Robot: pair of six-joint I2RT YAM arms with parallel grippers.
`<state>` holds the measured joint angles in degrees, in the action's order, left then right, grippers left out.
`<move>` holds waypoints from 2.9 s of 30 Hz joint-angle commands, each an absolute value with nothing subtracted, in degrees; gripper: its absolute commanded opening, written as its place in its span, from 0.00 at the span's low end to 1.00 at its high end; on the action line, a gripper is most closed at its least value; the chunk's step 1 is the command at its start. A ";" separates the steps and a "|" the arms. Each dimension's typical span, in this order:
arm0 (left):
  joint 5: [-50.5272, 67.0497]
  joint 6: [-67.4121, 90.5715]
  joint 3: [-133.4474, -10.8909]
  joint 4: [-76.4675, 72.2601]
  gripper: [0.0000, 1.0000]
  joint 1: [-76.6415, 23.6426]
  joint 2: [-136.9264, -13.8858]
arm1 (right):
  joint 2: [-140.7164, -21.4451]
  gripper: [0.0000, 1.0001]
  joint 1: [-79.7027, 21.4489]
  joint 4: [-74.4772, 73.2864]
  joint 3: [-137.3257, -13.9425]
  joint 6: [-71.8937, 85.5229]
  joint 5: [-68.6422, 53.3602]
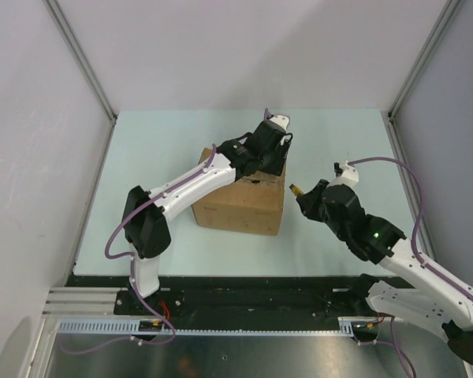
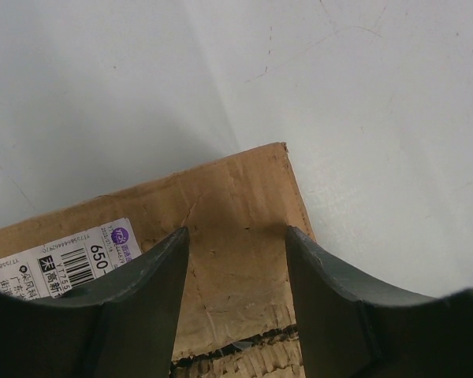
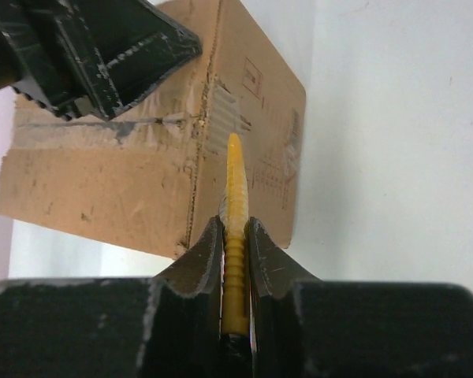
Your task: Unpack the express box
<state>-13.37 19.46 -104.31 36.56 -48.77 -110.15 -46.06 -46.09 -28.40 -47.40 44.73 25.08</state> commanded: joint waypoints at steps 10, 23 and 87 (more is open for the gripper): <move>-11.25 20.57 -102.22 44.47 0.55 -48.60 -113.99 | -46.49 0.00 -43.33 -18.91 -49.57 40.44 21.62; -11.25 20.57 -102.13 44.39 0.53 -48.69 -113.82 | -51.50 0.00 -43.59 -20.39 -50.71 40.87 23.99; -7.04 18.28 -112.58 44.65 0.86 -48.08 -109.08 | -42.36 0.00 -34.64 -35.34 -53.43 41.49 1.94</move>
<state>-9.78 19.14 -107.61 39.86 -48.77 -110.48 -43.77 -37.87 -36.42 -49.67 43.90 5.10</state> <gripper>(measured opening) 0.781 0.149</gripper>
